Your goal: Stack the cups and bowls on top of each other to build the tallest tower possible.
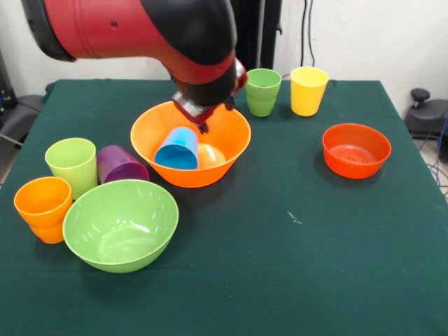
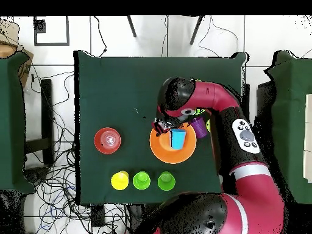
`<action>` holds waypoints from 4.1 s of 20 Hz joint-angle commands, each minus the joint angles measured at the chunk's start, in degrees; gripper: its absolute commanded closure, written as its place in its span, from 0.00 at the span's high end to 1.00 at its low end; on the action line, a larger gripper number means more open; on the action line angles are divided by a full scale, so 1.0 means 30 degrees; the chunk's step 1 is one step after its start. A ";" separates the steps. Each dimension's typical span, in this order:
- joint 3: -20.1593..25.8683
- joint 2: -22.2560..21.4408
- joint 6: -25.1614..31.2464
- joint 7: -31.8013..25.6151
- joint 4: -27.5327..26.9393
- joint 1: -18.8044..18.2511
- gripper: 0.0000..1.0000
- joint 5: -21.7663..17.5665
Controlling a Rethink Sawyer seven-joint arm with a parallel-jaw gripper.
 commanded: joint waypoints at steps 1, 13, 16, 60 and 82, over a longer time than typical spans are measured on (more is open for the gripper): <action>0.1680 -0.0722 0.2469 -0.6606 -0.0427 -0.0829 1.00 -0.1929; 0.2286 0.0176 0.2093 -0.4667 -0.1531 -0.0629 1.00 -0.3497; 0.2345 0.0214 0.1253 -0.3890 -0.1540 -0.0535 1.00 -0.3461; 0.3258 0.1167 -0.0957 -0.4201 -0.0991 -0.1845 1.00 -0.3850; 0.2982 0.2201 -0.1332 -0.4118 -0.1736 -0.1534 1.00 -0.4431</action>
